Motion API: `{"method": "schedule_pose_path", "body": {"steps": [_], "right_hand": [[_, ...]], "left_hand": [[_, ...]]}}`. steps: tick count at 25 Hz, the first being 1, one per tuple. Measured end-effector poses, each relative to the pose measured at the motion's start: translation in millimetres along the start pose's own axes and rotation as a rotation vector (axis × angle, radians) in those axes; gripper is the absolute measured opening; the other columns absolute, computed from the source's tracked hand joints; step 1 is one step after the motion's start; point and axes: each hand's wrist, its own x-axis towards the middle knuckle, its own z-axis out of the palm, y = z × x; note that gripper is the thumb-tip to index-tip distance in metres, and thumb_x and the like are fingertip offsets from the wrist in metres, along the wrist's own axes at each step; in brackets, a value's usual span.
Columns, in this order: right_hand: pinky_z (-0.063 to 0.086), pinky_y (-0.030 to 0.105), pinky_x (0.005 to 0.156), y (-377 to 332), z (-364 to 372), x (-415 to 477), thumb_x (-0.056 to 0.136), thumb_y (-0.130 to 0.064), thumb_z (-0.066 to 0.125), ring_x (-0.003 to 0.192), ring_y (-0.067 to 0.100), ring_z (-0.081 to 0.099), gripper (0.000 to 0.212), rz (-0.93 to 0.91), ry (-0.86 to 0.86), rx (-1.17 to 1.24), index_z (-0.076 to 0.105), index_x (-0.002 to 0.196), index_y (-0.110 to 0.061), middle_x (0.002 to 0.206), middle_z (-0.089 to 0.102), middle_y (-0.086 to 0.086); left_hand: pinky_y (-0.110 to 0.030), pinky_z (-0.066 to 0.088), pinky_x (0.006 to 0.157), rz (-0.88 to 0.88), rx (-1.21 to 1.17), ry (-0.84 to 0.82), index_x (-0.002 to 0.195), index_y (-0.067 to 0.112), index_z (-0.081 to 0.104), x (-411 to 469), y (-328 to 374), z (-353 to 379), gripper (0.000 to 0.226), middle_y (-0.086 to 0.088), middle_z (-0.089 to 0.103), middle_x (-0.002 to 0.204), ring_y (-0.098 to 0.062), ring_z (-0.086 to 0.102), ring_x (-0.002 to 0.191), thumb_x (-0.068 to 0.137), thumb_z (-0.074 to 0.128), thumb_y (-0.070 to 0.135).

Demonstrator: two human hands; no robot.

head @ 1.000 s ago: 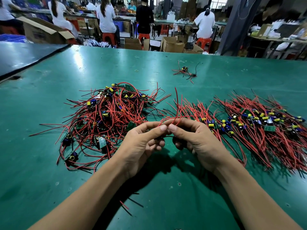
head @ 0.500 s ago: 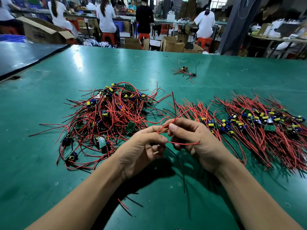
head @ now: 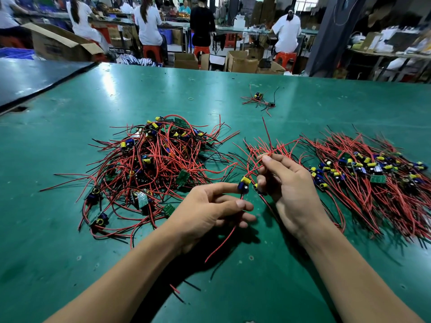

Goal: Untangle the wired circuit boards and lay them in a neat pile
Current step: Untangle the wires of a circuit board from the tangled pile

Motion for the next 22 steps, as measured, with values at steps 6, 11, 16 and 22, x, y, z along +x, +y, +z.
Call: {"method": "schedule_pose_path", "body": {"steps": [6, 11, 16, 22], "right_hand": [[0.044, 0.02, 0.047, 3, 0, -1, 0.093, -0.008, 0.063, 0.047, 0.011, 0.049, 0.006, 0.07, -0.068, -0.012, 0.064, 0.088, -0.011, 0.062, 0.058, -0.001], [0.039, 0.021, 0.044, 5, -2, -4, 0.091, -0.011, 0.065, 0.045, 0.012, 0.045, 0.003, 0.14, -0.162, -0.127, 0.064, 0.089, -0.009, 0.063, 0.059, 0.002], [0.032, 0.018, 0.046, 5, -5, -7, 0.075, -0.024, 0.078, 0.049, 0.011, 0.04, 0.021, 0.074, -0.294, -0.216, 0.064, 0.088, -0.015, 0.063, 0.056, -0.001], [0.04, 0.013, 0.051, 9, -4, -11, 0.075, -0.031, 0.078, 0.052, 0.004, 0.051, 0.022, 0.0, -0.37, -0.356, 0.076, 0.085, -0.012, 0.066, 0.067, -0.001]], "left_hand": [[-0.042, 0.056, 0.09, 0.019, 0.153, -0.059, 0.107, -0.001, 0.067, -1, -4, -4, 0.028, -0.021, 0.072, 0.107, -0.035, 0.07, 0.101, 0.079, 0.071, -0.002], [-0.041, 0.059, 0.083, 0.081, 0.14, 0.013, 0.099, 0.005, 0.07, 0, -3, 0, 0.024, -0.021, 0.073, 0.098, -0.039, 0.072, 0.09, 0.08, 0.07, 0.02], [-0.036, 0.057, 0.071, 0.068, 0.136, 0.082, 0.077, 0.017, 0.074, 3, -3, -2, 0.015, -0.014, 0.07, 0.074, -0.029, 0.07, 0.063, 0.089, 0.064, 0.014], [-0.036, 0.05, 0.067, 0.1, 0.132, 0.061, 0.076, 0.011, 0.071, 3, -3, -3, 0.009, -0.011, 0.065, 0.068, -0.026, 0.063, 0.06, 0.079, 0.068, 0.019]]}}
